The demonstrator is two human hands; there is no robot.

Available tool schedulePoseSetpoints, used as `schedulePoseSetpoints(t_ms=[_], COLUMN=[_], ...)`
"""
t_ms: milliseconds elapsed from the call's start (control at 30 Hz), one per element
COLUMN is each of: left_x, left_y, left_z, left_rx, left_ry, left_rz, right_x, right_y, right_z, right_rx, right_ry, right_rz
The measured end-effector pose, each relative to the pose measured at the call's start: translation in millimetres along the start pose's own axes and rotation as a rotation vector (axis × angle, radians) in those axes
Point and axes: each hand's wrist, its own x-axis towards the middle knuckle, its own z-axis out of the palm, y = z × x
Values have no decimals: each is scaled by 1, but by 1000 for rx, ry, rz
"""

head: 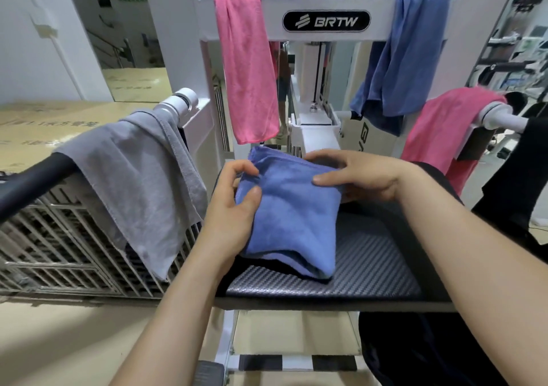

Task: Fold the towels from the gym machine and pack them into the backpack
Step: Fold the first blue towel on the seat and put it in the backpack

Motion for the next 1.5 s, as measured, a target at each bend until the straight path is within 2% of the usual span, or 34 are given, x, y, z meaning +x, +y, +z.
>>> schedulePoseSetpoints(t_ms=[67,133,167,200,300,333,367,467,567,633,700,767,833,900,967,1000,1033,1067,1133,1167,1200,1233,1267,1300,1367,1433,1500], left_x=[6,13,18,22,29,30,31,33,29,29,27,21,13,1,-16,-27,-39,-49,-67,-76,-85,-96,-107,-119,-141,-158,-169], left_y=[0,3,2,0,-12,-14,-15,-15,-11,-11,-10,-2,12,28,42,49,56,59,64,70,75,80,85,93,97,92,94], left_z=[2,3,2,0,-5,-4,-4,-5,-7,-12,-16,-12,0,14,28,37,48,61,85,99,112,128,144,160,190,220,249], left_rx=[62,148,232,377,868,933,957,946,806,688,408,14,-321,-616,-772,-675,-435,-83,685,928,1038,1041,981,911,962,1135,1237], left_ry=[44,92,119,138,74,39,24,41,130,107,29,-37,-40,-33,-115,-165,-209,-224,-43,50,85,46,-67,-204,-385,-496,-645], left_rz=[26,27,36,44,-62,-101,-102,-52,-89,-132,-204,-293,-388,-453,-423,-365,-286,-169,151,303,422,499,508,441,272,360,393], right_x=[3,11,17,21,34,37,40,36,35,33,27,7,-21,-45,-65,-76,-90,-105,-138,-155,-172,-190,-205,-222,-256,-290,-302], right_y=[-2,-7,-10,-13,-6,0,6,26,34,32,26,20,21,34,49,52,53,53,52,54,58,63,70,78,94,106,122], right_z=[5,20,30,41,69,78,85,105,101,98,93,87,82,77,66,57,45,32,4,-13,-30,-45,-58,-69,-81,-74,-57], right_rx=[319,367,253,29,-999,-1191,-1287,-1303,-1271,-1236,-1113,-942,-887,-854,-655,-490,-352,-281,-284,-299,-318,-353,-429,-565,-941,-1201,-1416], right_ry=[131,329,474,627,911,915,851,492,405,377,329,211,131,218,434,502,504,467,359,294,232,189,176,200,333,370,304], right_rz=[-28,-108,-157,-219,-369,-423,-462,-398,-340,-340,-357,-347,-364,-438,-561,-600,-622,-616,-550,-512,-465,-412,-368,-336,-317,-388,-419])
